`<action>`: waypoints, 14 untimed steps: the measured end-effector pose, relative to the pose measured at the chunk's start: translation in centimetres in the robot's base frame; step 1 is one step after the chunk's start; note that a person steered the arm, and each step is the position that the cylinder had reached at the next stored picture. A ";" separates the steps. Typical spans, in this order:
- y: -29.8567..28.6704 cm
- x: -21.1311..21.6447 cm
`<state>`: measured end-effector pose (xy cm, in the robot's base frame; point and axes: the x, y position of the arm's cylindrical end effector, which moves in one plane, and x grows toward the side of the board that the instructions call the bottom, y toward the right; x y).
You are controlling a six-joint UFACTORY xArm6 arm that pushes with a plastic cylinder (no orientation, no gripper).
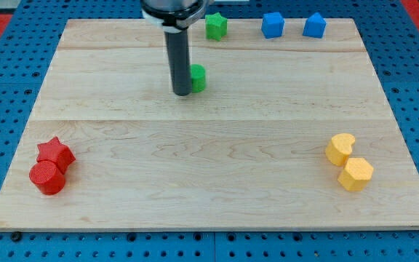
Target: Place the green circle to the left of the green star
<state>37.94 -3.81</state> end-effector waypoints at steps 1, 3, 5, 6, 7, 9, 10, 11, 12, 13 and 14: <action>3.2 -0.3; 4.7 -5.8; 8.0 -10.8; 11.0 -12.4; 9.6 -12.8; 2.7 -12.6; -1.5 -13.4; -0.3 -12.3; -2.2 -10.8; -5.4 -11.3; -5.4 -13.7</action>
<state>24.21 -9.24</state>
